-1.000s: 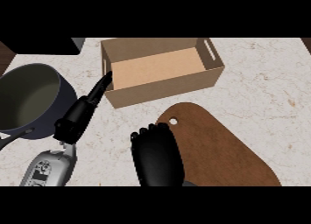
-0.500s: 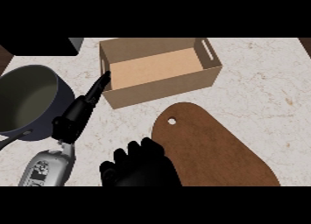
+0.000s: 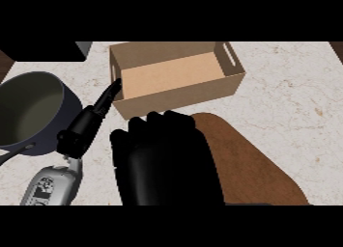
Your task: Pick the bell pepper from the cutting board and place it in the cardboard box
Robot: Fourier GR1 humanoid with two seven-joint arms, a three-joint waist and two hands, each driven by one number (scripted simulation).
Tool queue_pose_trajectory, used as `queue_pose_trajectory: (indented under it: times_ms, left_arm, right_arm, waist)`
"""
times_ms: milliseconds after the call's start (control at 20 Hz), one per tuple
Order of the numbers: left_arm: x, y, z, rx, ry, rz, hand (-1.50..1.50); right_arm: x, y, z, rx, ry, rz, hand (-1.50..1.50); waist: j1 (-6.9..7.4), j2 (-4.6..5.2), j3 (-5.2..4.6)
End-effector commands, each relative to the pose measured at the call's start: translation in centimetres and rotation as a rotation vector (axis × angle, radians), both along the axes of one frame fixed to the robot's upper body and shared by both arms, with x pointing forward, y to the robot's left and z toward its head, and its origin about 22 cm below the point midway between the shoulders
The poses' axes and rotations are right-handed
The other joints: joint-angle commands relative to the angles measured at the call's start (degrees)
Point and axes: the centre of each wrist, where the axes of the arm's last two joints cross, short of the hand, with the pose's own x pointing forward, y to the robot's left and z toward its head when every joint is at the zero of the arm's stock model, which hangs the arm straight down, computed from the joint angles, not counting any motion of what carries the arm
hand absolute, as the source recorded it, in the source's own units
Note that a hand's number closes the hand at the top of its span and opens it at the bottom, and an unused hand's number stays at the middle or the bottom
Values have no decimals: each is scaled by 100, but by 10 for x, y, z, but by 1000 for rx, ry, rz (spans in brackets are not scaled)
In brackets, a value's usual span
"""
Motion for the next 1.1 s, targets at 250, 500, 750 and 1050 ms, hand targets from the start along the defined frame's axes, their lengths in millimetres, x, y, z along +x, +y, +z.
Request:
queue_pose_trajectory:
  times_ms: [250,500,750,1050]
  left_arm:
    - [-3,-10,-15,10,66,-7,0]
    - [-9,-9,-17,-23,53,-25,0]
    - [-8,-8,-21,6,59,-21,0]
    - [-12,2,-5,2,49,-2,0]
  right_arm:
    - [60,5,28,57,79,-126,150]
    - [95,3,56,113,81,-145,150]
    - [134,4,33,80,64,-182,150]
    - [161,11,23,-14,81,-223,150]
  waist:
    - [11,48,-12]
    - [43,51,-14]
    - [22,65,-13]
    - [45,51,-12]
